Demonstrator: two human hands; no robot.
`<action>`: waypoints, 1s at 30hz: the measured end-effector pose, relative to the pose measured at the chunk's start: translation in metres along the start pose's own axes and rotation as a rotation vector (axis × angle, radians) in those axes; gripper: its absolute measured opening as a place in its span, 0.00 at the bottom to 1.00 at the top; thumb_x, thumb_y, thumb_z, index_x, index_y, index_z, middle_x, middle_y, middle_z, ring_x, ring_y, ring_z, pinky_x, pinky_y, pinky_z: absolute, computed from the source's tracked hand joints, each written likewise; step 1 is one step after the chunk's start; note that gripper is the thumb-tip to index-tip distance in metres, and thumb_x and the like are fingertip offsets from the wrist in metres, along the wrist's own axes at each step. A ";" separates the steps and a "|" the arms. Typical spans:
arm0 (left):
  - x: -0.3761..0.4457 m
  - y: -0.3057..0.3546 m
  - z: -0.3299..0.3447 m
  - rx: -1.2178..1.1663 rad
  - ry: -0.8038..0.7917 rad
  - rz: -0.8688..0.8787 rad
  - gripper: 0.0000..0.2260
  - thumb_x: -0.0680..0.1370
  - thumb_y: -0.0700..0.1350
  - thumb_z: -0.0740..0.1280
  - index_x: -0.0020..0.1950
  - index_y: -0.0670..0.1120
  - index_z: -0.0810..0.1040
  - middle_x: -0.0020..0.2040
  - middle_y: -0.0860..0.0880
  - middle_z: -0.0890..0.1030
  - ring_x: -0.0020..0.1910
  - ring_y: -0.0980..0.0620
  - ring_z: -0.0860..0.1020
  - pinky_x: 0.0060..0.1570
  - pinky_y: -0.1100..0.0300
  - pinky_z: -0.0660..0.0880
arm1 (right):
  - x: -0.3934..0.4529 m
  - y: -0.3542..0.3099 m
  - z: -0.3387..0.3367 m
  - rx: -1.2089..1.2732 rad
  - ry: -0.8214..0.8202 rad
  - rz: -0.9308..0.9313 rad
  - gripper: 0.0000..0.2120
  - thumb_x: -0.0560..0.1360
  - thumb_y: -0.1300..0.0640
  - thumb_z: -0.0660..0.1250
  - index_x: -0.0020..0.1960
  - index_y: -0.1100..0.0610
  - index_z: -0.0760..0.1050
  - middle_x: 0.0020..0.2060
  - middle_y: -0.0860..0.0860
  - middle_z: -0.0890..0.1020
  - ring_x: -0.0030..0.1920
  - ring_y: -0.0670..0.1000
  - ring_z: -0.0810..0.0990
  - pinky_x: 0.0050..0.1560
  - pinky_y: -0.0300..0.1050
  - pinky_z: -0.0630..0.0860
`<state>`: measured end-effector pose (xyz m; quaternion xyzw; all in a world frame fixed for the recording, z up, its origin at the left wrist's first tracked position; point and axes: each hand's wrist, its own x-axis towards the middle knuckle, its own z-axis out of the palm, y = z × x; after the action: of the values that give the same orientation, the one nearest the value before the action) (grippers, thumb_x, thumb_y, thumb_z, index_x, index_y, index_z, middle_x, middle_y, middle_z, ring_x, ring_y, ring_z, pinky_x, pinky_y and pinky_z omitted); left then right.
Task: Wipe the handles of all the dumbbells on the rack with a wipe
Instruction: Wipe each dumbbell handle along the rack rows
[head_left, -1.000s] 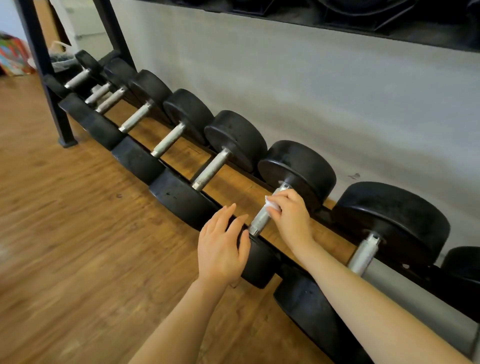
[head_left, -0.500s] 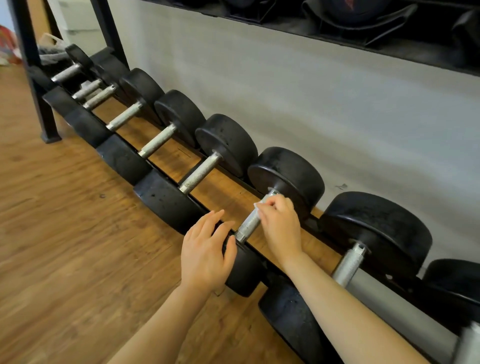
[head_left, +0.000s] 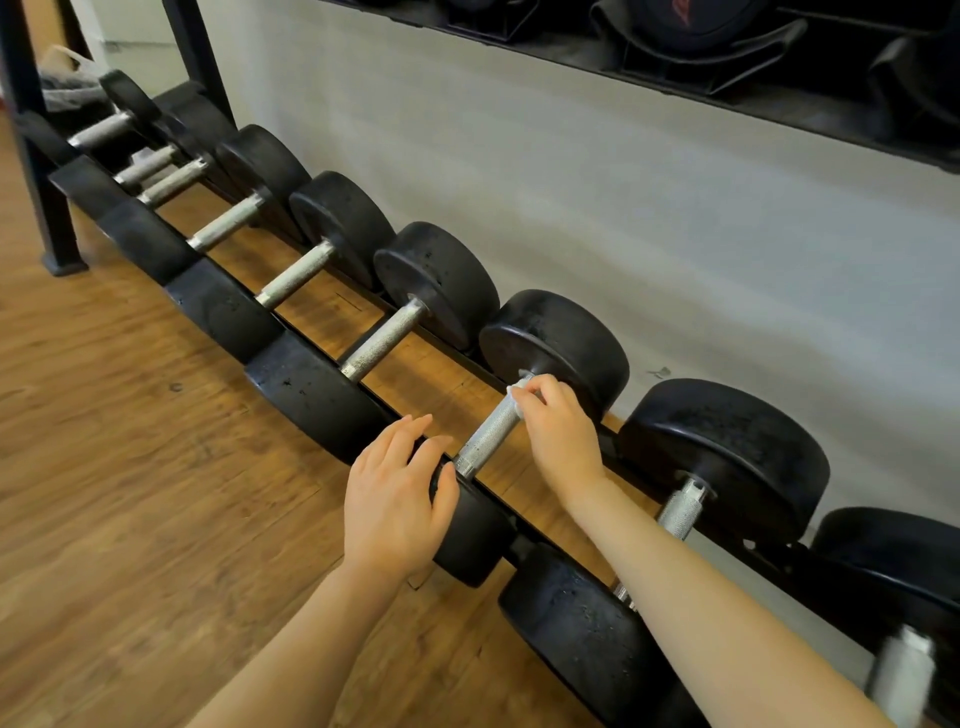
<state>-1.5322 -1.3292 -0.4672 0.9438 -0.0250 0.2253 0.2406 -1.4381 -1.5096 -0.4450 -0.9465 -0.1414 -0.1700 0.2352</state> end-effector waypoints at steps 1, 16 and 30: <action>0.000 0.000 0.000 -0.002 0.001 0.000 0.19 0.79 0.53 0.54 0.58 0.50 0.81 0.65 0.49 0.78 0.68 0.46 0.73 0.65 0.50 0.67 | 0.000 0.002 0.000 -0.064 -0.008 -0.053 0.14 0.80 0.56 0.63 0.63 0.58 0.73 0.56 0.54 0.76 0.55 0.51 0.76 0.50 0.45 0.79; 0.000 -0.003 0.000 -0.066 0.014 -0.003 0.18 0.78 0.53 0.56 0.59 0.50 0.81 0.64 0.51 0.78 0.68 0.48 0.72 0.65 0.48 0.69 | -0.010 0.014 0.012 -0.101 -0.014 -0.107 0.18 0.81 0.45 0.56 0.64 0.53 0.73 0.57 0.47 0.75 0.53 0.40 0.71 0.50 0.25 0.68; -0.001 -0.001 0.000 -0.090 0.026 -0.002 0.18 0.77 0.51 0.56 0.59 0.50 0.81 0.64 0.50 0.79 0.68 0.47 0.72 0.64 0.45 0.71 | -0.005 0.031 0.009 -0.324 0.126 -0.354 0.21 0.70 0.63 0.75 0.61 0.63 0.76 0.55 0.58 0.80 0.47 0.53 0.82 0.39 0.44 0.81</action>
<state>-1.5329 -1.3282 -0.4683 0.9291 -0.0312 0.2359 0.2831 -1.4292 -1.5328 -0.4668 -0.9198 -0.2609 -0.2878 0.0554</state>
